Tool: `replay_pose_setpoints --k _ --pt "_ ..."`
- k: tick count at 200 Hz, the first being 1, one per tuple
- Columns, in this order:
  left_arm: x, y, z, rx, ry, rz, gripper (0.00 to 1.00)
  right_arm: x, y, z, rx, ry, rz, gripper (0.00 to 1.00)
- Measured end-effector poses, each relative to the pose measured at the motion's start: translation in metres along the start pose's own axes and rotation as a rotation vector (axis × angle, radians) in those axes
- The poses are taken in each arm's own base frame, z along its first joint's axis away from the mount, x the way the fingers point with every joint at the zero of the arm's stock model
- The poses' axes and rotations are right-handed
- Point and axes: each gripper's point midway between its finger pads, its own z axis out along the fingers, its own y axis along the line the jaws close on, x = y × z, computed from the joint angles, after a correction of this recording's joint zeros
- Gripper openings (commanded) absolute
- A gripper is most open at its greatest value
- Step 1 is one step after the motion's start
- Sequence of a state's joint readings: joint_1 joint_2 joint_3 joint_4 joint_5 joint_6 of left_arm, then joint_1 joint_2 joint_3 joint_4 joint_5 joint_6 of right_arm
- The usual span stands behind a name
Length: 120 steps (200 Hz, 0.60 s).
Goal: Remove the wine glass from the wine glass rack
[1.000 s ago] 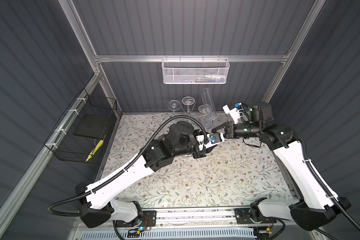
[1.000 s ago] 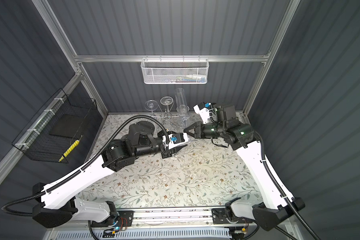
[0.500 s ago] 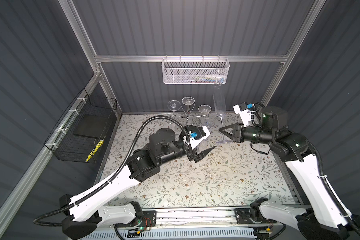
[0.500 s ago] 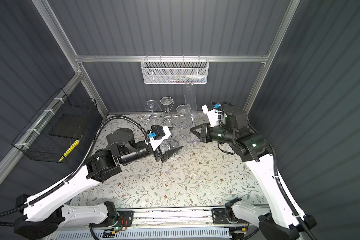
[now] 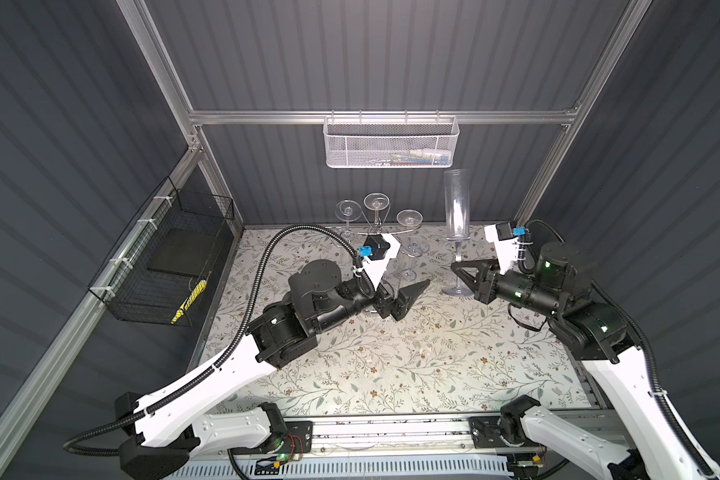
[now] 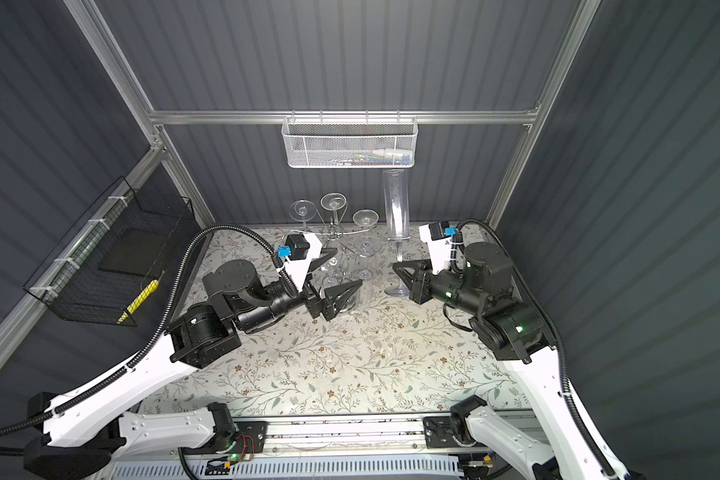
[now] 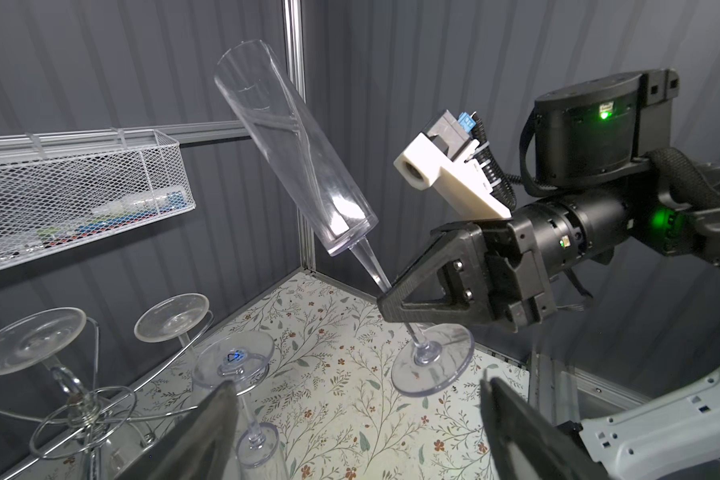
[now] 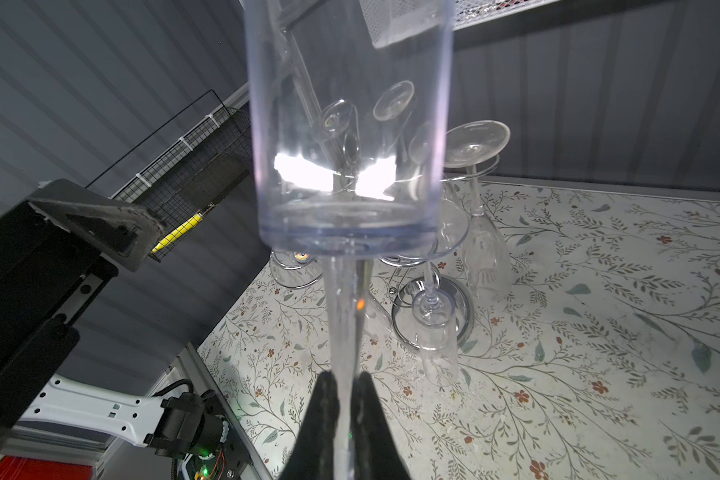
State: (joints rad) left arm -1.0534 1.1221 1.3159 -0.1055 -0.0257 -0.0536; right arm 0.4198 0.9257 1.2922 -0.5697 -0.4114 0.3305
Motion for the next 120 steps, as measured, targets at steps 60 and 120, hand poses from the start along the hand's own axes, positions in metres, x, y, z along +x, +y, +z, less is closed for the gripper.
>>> replay_pose_setpoints --k 60,120 --pt "-0.005 -0.005 0.011 0.067 -0.031 -0.137 1.00 0.004 -0.004 0.005 0.008 -0.001 -0.020 0.00" --pt "-0.008 -0.004 0.038 0.132 -0.048 -0.222 1.00 0.004 0.000 0.005 -0.006 -0.011 -0.035 0.00"
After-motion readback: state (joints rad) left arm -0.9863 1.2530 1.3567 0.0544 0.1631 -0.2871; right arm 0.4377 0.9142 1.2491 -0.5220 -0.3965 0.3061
